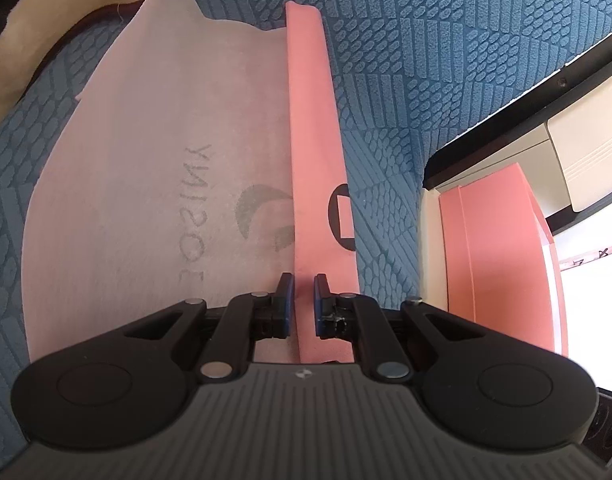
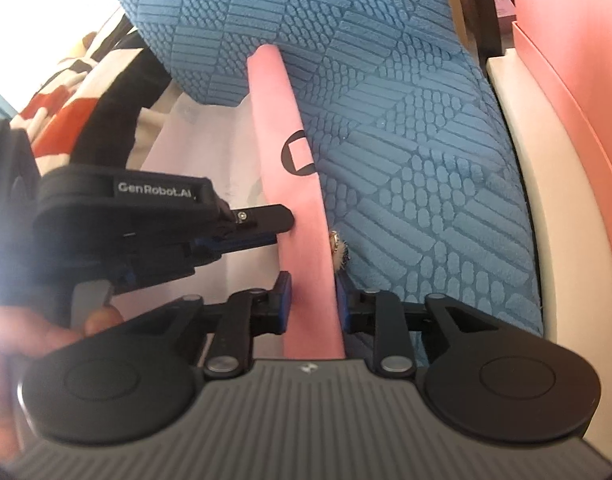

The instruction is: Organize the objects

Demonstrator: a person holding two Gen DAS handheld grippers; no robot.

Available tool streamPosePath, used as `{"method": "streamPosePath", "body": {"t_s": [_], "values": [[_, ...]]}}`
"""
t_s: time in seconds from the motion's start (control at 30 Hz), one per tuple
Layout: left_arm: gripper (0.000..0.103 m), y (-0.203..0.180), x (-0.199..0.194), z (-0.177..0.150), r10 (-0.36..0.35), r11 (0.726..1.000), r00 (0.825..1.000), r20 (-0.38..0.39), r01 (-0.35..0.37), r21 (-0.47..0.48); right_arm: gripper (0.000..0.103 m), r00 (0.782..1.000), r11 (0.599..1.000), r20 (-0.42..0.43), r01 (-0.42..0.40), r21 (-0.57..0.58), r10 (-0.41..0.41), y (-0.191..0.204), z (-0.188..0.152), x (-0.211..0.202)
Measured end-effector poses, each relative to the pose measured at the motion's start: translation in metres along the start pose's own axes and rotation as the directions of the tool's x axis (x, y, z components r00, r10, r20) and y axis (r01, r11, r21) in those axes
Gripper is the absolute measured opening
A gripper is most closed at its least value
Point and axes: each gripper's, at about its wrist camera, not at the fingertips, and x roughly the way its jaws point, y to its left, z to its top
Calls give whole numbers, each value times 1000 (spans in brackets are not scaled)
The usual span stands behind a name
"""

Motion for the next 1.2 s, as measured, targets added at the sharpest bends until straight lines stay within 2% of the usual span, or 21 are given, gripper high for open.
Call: {"method": "streamPosePath", "body": {"t_s": [0.13, 0.33, 0.47, 0.67, 0.9, 1.07, 1.2], "values": [[10, 4, -1, 2, -5, 1000, 1000, -5, 5, -21, 9, 999, 999, 20, -38, 6, 38, 0, 2, -5], [10, 6, -1, 3, -32, 998, 999, -12, 32, -49, 5, 996, 999, 73, -47, -28, 49, 4, 7, -20], [10, 4, 0, 3, -34, 998, 999, -16, 33, -47, 5, 994, 997, 84, -66, -29, 68, 4, 7, -23], [10, 14, -1, 2, -42, 994, 999, -9, 41, -97, 6, 990, 993, 82, -113, -28, 115, 7, 5, -20], [10, 25, -2, 0, -59, 985, 998, -3, 57, -160, 9, 990, 992, 70, -126, -17, 127, 11, 7, -14], [9, 26, -2, 2, -55, 985, 998, -4, 54, -167, 11, 992, 993, 51, -115, -26, 116, 13, 7, -9], [9, 25, -4, 4, -49, 986, 999, 0, 48, -161, 14, 993, 991, 48, -107, -76, 111, 21, 5, -5]]}}
